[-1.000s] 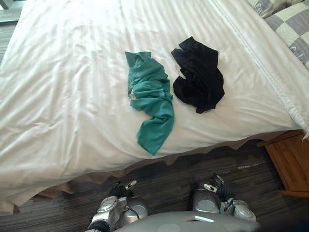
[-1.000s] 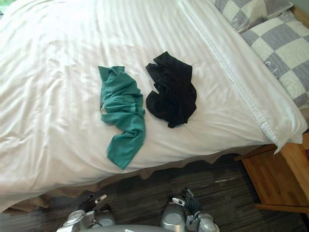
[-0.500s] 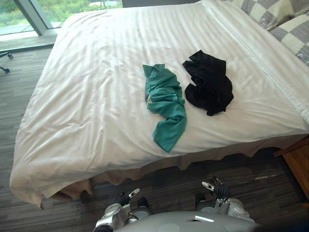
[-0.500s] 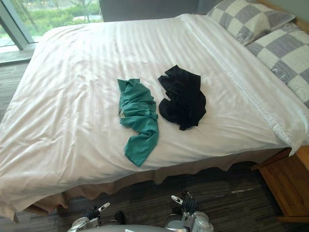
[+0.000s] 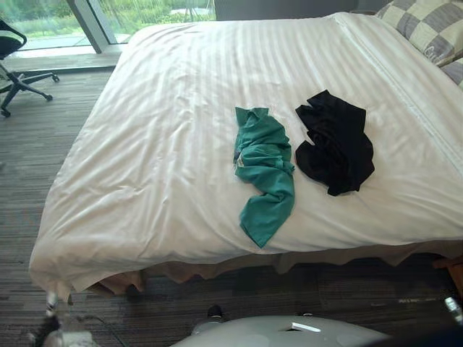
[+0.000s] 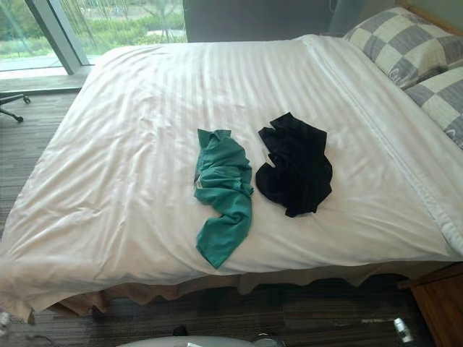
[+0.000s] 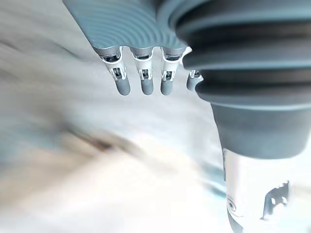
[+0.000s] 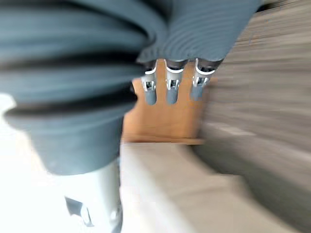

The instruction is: Tidy the bed and pick cloth on bed and put in laundry

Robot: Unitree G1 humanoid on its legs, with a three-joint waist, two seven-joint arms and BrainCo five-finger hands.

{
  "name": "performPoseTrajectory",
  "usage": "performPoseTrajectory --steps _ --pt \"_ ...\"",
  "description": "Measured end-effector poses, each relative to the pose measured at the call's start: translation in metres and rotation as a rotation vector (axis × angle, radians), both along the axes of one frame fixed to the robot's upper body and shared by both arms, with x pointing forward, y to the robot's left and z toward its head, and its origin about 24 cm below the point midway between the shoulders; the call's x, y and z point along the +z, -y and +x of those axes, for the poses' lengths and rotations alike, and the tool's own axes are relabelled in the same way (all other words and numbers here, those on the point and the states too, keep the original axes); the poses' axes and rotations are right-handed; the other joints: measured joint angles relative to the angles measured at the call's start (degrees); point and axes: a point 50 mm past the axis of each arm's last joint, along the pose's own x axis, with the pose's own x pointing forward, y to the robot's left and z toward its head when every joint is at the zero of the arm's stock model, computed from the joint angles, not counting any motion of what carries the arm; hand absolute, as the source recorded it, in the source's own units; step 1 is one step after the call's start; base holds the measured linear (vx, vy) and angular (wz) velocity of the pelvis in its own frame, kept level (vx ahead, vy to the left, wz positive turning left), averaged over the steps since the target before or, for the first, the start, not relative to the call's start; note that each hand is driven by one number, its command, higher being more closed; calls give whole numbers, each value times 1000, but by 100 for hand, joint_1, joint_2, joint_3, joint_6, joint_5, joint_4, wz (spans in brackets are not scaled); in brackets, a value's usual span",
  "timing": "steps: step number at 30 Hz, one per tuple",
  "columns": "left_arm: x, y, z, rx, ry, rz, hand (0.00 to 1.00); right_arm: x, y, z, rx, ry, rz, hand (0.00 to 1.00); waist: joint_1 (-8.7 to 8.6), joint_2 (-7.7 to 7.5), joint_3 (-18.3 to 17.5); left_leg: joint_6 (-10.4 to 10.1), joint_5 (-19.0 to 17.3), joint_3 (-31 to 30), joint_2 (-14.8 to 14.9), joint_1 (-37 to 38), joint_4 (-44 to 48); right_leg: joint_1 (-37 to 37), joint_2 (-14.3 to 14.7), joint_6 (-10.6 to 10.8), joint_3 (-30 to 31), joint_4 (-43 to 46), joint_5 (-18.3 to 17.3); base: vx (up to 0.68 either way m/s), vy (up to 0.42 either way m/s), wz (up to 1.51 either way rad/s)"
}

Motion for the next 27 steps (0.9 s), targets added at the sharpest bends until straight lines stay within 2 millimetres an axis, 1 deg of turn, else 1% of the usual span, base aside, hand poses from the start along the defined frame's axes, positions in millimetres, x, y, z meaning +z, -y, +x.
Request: performPoseTrajectory --steps 1,2,3,4,5,6,7,8,9,10,11,12,13,14,15,16,17,18,19,20,21,22,24,25,27 --pt "15 -8 8 -21 29 62 0 13 9 7 24 4 -62 0 5 11 -39 0 0 -7 0 -8 -1 -1 1 0 -4 0 0 -42 -13 6" --pt "46 -20 24 -57 98 189 0 40 21 23 74 17 -185 0 10 27 -107 1 1 -29 0 -21 -12 2 2 -4 -28 1 -3 -23 -5 6" --pt "63 -26 31 -74 136 255 0 54 26 32 98 26 -246 0 5 28 -128 4 3 -33 0 -22 -16 2 2 -7 -35 4 -5 -36 -7 5" --pt "97 -35 44 -114 206 379 0 79 33 47 144 41 -351 0 1 17 -145 6 9 -34 0 -20 -20 2 3 -8 -36 12 -6 -40 -3 2" --pt "128 -41 55 -159 255 485 0 102 35 66 211 51 -442 0 0 9 -156 10 13 -34 1 -15 -21 1 3 -17 -28 30 -11 -47 -3 0" --pt "143 -43 60 -184 272 534 0 113 34 75 252 51 -485 0 -2 -2 -163 11 14 -28 3 -5 -22 -2 3 -21 -17 40 -13 -47 0 -6" --pt "169 -45 70 -234 303 615 0 129 31 93 327 55 -547 0 -3 -29 -193 11 14 1 4 16 -24 -13 3 -23 23 58 -14 -32 3 -14" --pt "190 -44 83 -290 315 686 0 139 25 113 409 55 -586 0 -3 -58 -229 11 14 51 8 38 -24 -29 3 -23 53 74 -14 -33 2 -15" --pt "199 -42 91 -323 315 716 0 143 21 123 453 53 -603 0 -1 -71 -247 11 14 69 10 38 -24 -41 4 -22 57 82 -14 -41 4 -22" --pt "222 -33 117 -439 295 790 0 151 3 154 587 67 -626 0 8 -107 -293 14 18 149 15 32 -19 -135 6 -11 181 134 -5 -34 8 -20" --pt "228 -29 125 -480 287 811 0 152 -5 164 635 73 -630 0 20 -113 -302 16 20 185 16 34 -16 -174 6 -8 220 158 -3 -30 14 -26" --pt "235 -22 137 -545 277 838 0 153 -16 179 704 84 -632 0 31 -114 -309 21 25 233 17 41 -5 -235 5 -5 279 195 2 -6 13 -19" --pt "240 -17 146 -584 274 852 0 153 -24 188 748 91 -633 0 34 -113 -308 22 31 258 16 39 1 -265 5 -7 317 200 12 -7 13 -25" --pt "247 -2 167 -685 280 875 0 153 -44 208 852 100 -635 0 30 -100 -300 22 53 300 9 36 4 -325 5 -5 386 223 37 -12 9 -22" --pt "249 8 179 -742 260 894 0 154 -55 219 906 103 -633 0 18 -90 -293 25 56 336 10 38 5 -355 5 0 423 238 48 -18 8 -23" --pt "249 15 187 -786 241 905 0 154 -62 226 940 108 -631 0 14 -81 -288 26 62 372 10 42 5 -384 6 19 469 248 64 -19 5 -25" --pt "246 29 201 -864 194 927 0 158 -76 239 998 123 -638 0 -7 -32 -241 29 78 432 11 51 5 -425 8 9 557 264 83 -26 4 -24" --pt "242 44 215 -933 171 933 0 163 -85 247 1024 146 -639 0 -44 9 -179 41 90 448 5 63 5 -433 8 -2 591 265 103 -30 3 -21" --pt "239 52 222 -963 161 936 0 164 -88 251 1033 157 -635 0 -59 20 -147 39 100 466 5 78 5 -436 8 0 615 266 113 -36 3 -20" --pt "233 66 233 -1015 129 943 0 165 -95 256 1052 171 -626 0 -69 27 -78 35 134 555 6 122 4 -436 15 -16 688 271 130 -40 4 -22" --pt "222 80 241 -1071 71 958 0 164 -101 260 1073 177 -609 0 -138 22 -49 31 170 610 12 134 4 -442 25 -33 720 271 141 -41 -1 -20" --pt "216 86 244 -1101 39 963 0 163 -105 262 1081 184 -600 0 -175 21 -42 25 185 629 20 134 4 -452 36 -44 740 271 149 -38 -13 -25" --pt "189 114 255 -1220 -76 969 0 157 -115 264 1106 202 -571 0 -195 26 8 24 186 838 109 143 0 -573 149 -120 940 271 202 -43 -28 -38" --pt "183 119 257 -1244 -106 972 0 158 -118 264 1116 211 -569 0 -207 32 60 24 186 887 133 153 0 -588 177 -146 977 271 220 -69 -29 -33" --pt "164 138 266 -1323 -216 973 0 165 -130 266 1164 250 -588 0 -350 36 255 17 190 944 208 145 -24 -646 264 -195 1049 270 270 -93 -23 -20"
